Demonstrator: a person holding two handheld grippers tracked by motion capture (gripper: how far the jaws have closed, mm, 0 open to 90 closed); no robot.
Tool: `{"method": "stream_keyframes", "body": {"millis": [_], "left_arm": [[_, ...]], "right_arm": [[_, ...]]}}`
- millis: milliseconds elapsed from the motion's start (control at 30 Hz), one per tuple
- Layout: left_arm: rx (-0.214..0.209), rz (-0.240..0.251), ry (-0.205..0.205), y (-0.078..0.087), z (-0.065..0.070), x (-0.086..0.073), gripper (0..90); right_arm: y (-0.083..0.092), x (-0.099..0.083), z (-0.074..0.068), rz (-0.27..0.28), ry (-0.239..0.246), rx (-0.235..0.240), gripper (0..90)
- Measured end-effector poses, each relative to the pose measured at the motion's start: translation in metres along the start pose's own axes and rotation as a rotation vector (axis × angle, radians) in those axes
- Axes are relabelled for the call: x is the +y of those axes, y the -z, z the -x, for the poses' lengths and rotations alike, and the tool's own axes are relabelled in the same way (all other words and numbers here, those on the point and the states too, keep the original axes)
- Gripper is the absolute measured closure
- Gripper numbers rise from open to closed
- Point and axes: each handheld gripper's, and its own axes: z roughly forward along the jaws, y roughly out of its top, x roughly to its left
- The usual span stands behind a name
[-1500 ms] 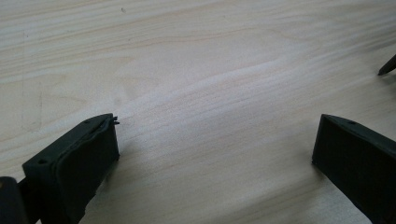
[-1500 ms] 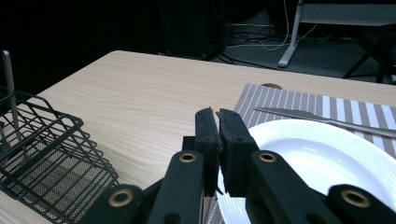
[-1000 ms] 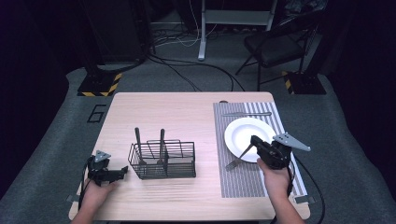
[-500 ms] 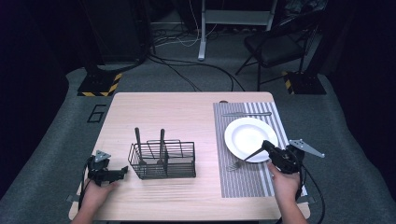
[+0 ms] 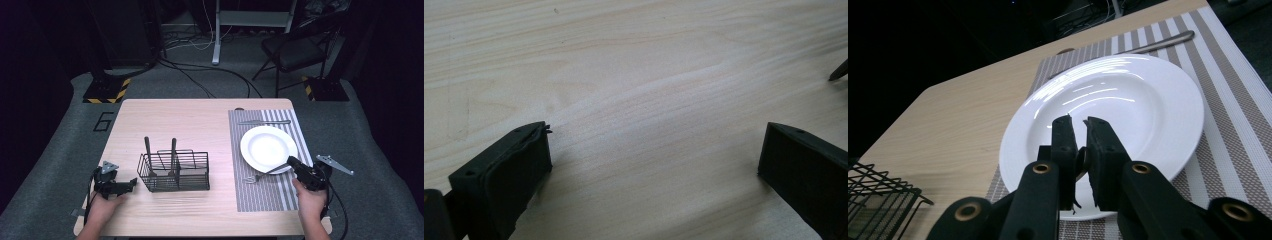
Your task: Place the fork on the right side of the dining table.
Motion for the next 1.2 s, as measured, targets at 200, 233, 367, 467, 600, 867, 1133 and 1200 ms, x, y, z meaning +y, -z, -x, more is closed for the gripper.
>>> {"method": "stream_keyframes", "body": {"millis": [200, 233, 367, 467, 600, 867, 1133, 1200], "left_arm": [[0.0, 0.001, 0.001, 0.0, 0.0, 0.0, 0.1], [0.0, -0.001, -0.001, 0.0, 0.0, 0.0, 0.1], [0.0, 0.002, 0.002, 0.0, 0.0, 0.0, 0.2], [-0.002, -0.001, 0.002, 0.0, 0.0, 0.0, 0.2], [0.001, 0.002, 0.004, 0.0, 0.0, 0.0, 0.2], [0.001, 0.002, 0.002, 0.0, 0.0, 0.0, 0.2], [0.0, 0.002, 0.003, 0.0, 0.0, 0.0, 0.2], [0.0, 0.001, 0.002, 0.0, 0.0, 0.0, 0.2]], "right_arm": [[-0.001, -0.007, 0.012, -0.003, -0.037, 0.0, 82.0], [-0.001, -0.008, 0.014, -0.005, -0.046, 0.0, 81.9], [-0.002, -0.01, 0.019, -0.015, -0.055, -0.005, 81.4], [-0.003, -0.011, 0.021, -0.016, -0.066, -0.007, 81.2], [-0.003, -0.013, 0.024, -0.023, -0.08, -0.009, 81.0], [-0.003, -0.017, 0.031, -0.03, -0.095, -0.009, 80.5], [-0.005, -0.022, 0.04, -0.032, -0.162, -0.016, 80.2], [-0.005, -0.023, 0.041, -0.037, -0.182, -0.017, 80.1]]}}
